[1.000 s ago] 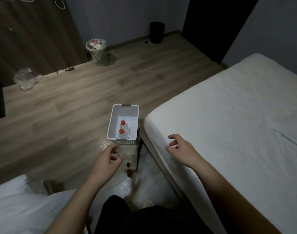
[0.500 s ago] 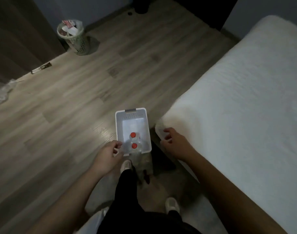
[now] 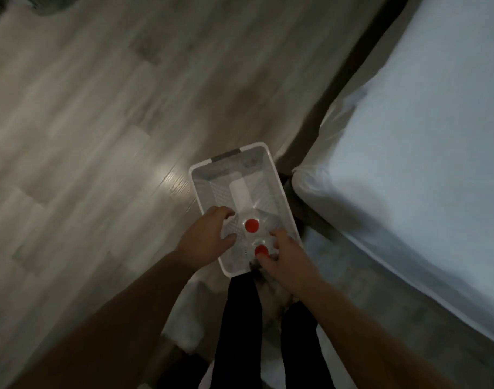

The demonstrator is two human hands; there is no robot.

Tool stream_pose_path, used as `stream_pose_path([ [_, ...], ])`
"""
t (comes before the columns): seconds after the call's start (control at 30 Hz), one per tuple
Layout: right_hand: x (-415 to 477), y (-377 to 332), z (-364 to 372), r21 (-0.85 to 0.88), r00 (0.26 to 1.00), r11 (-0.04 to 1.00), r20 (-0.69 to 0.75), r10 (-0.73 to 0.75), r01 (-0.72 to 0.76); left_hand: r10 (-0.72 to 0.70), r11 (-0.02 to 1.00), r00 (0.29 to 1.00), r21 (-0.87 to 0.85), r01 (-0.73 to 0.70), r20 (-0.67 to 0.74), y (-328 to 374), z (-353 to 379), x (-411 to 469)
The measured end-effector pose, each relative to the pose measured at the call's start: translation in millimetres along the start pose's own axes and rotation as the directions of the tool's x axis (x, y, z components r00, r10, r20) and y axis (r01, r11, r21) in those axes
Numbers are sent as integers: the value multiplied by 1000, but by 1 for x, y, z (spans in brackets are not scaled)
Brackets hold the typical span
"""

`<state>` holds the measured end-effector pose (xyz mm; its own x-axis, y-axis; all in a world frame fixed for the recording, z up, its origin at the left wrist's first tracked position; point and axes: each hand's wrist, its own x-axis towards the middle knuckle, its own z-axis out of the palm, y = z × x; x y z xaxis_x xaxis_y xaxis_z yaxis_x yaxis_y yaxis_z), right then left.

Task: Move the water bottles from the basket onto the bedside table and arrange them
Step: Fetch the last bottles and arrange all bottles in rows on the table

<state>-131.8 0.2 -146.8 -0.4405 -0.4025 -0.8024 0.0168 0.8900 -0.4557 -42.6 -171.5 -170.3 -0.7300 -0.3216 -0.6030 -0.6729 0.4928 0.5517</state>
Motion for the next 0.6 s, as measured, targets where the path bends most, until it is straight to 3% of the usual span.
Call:
stream_pose_path([
  [0.17,47,30,41,-86,999,996,-35,18,-21,167,986,985,11,-167,48,-26,42,45],
  [0.47,71,48,54,-371,988,929,-138,-70,13,373,890,918,230,-394,133,-34,60,75],
  [0.6,71,53,48,-365,981,930,-165,-97,31,391,844,895,305,-442,216,-24,63,88],
])
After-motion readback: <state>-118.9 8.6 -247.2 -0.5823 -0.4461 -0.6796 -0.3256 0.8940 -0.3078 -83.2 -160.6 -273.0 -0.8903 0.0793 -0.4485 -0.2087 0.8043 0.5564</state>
